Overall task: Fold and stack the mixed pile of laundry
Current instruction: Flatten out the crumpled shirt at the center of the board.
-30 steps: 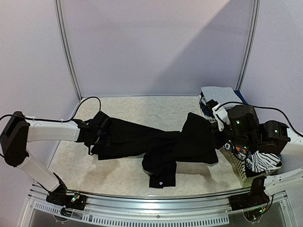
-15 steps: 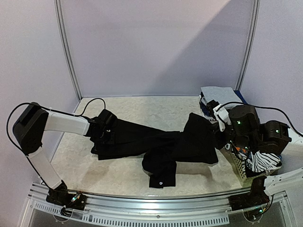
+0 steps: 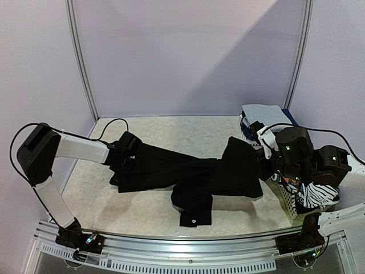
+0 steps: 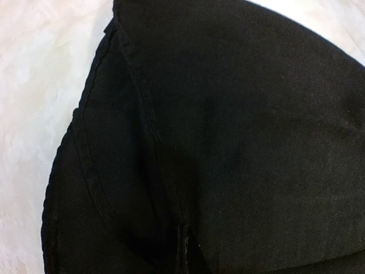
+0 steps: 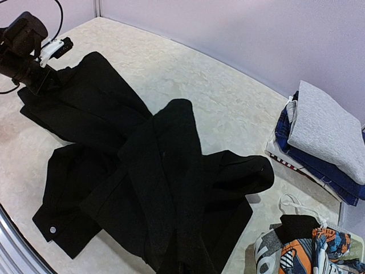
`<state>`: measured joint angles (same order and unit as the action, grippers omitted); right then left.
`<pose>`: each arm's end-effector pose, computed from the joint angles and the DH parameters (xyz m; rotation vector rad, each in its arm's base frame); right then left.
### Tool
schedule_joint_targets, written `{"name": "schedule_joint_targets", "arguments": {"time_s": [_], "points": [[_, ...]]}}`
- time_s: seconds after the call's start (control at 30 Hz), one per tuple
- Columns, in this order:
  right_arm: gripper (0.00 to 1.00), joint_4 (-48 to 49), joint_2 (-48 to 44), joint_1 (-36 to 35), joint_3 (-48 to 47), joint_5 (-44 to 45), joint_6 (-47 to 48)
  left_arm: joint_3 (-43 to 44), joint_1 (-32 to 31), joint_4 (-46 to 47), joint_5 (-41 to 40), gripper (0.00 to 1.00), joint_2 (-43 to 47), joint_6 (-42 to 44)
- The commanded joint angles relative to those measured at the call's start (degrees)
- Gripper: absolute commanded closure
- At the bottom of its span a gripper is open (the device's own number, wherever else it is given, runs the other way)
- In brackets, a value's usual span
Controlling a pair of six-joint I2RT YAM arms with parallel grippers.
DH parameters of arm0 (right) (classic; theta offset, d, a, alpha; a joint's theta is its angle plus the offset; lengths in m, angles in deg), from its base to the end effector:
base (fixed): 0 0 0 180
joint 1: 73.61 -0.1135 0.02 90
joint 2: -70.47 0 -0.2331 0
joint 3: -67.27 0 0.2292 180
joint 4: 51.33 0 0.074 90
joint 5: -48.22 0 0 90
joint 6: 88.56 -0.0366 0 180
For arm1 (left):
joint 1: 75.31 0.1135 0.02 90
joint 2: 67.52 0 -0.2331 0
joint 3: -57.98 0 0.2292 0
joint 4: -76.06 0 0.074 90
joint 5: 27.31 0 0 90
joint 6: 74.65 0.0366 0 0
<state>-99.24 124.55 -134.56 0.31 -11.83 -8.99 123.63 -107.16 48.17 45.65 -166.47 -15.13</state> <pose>0.1098 0.1601 0.2927 -0.6247 2.0011 0.1791 0.2608 -0.1494 0.1224 -0.0679 2.5631 -0.0121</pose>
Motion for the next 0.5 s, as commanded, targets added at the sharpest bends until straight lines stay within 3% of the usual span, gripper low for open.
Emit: {"name": "schedule_joint_targets", "arguments": {"time_s": [0.0, 0.47], "points": [[0.99, -1.14, -1.25, 0.39, -0.89, 1.6, -0.63, -0.82, 0.57, 2.16, 0.96, 1.0, 1.26, 0.15], [0.99, -2.14, -2.51, 0.4, -15.18, 0.77, 2.69, -2.76, -1.08, -5.27, -2.62, 1.0, 23.47, 1.56]]}}
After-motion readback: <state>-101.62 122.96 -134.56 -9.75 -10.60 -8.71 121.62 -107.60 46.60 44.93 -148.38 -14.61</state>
